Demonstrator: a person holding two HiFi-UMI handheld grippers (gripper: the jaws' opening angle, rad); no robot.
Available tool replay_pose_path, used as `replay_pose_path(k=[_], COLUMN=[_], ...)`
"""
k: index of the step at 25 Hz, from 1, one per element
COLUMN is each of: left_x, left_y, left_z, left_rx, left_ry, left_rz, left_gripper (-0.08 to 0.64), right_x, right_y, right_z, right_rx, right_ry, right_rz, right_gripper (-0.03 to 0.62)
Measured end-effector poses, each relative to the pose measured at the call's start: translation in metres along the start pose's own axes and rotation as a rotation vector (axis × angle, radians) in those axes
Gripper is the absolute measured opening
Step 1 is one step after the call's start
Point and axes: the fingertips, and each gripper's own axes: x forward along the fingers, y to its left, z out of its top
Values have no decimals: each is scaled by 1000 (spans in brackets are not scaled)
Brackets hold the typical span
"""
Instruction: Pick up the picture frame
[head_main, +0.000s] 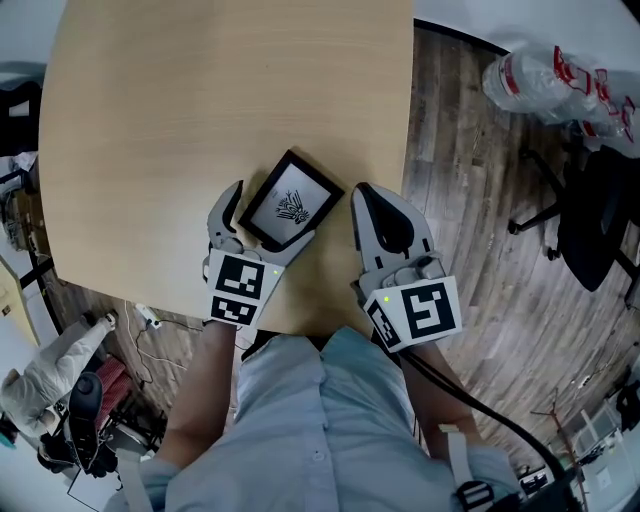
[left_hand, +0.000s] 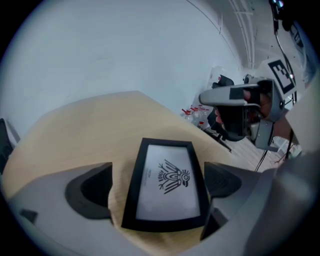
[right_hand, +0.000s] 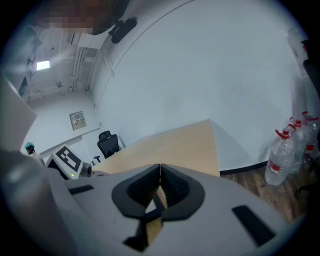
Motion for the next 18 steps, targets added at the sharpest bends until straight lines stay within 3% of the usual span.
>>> replay_pose_path(k=[4,13,18], left_x=[-4,19,23], left_y=[-15,-12,-14], left_z=[7,-26,-27], left_rx=[15,95,91], left_ry=[18,200,245], left_rz=[-65,-65,-68], left_gripper=[561,578,579], right_x=[-3,-9,-13], right_y=[-3,-8,-15], right_z=[1,3,0], right_rx=[16,38,55], right_ry=[-13,-28,-24], right_rz=[-13,-36,-41], right_gripper=[3,3,3])
